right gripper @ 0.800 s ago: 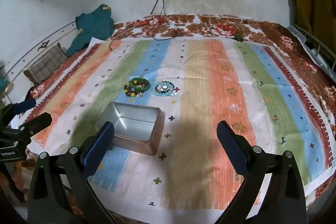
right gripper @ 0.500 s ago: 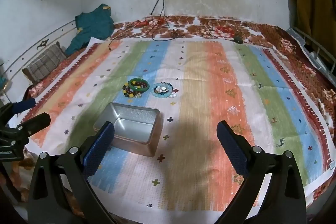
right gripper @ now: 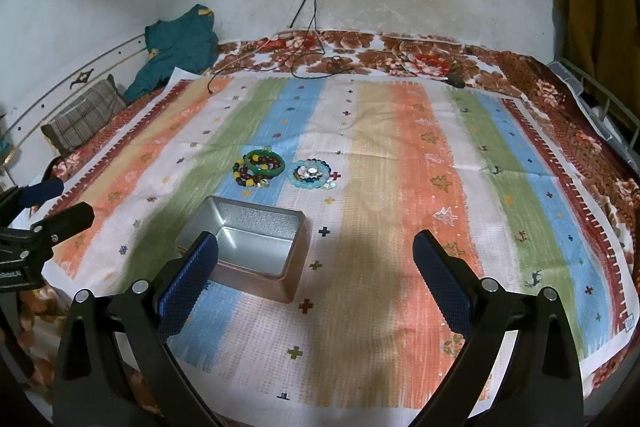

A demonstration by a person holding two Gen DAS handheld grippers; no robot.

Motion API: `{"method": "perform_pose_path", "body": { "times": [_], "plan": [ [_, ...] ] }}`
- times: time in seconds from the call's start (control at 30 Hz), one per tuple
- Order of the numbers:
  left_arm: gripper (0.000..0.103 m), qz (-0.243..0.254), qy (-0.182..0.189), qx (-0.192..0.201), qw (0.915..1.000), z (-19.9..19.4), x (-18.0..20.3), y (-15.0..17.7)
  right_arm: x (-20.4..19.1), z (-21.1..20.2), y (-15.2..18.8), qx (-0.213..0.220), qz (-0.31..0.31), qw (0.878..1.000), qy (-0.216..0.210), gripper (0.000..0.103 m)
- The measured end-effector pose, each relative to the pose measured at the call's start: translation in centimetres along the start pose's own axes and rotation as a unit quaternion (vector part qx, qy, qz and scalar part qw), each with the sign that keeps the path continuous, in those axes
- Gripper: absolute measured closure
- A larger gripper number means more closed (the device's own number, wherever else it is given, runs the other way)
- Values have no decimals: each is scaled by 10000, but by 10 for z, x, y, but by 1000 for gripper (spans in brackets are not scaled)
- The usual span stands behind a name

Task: Organize jewelry
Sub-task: 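Move both tools forward toward the bracelets beside the silver tin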

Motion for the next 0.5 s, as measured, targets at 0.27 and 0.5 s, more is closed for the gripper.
{"method": "perform_pose_path", "body": {
  "times": [0.27, 0.5],
  "plan": [
    [6, -209, -22, -129, 9997, 5, -6, -2, -1, 3, -1, -18, -26, 10000, 9, 4],
    [6, -187, -109, -65, 9997, 5, -7, -4, -3, 14, -3, -101, -131, 9999, 49, 4]
  ]
}}
Point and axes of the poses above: each gripper's, at about its wrist camera, not at the fingertips, and z roughly the way its jaws point, x to its right, y to its underside, the point moved 1 cm from there along z, roughly the way its jaws point, and after that the axes turned 2 degrees about x, right-handed, at the moved point
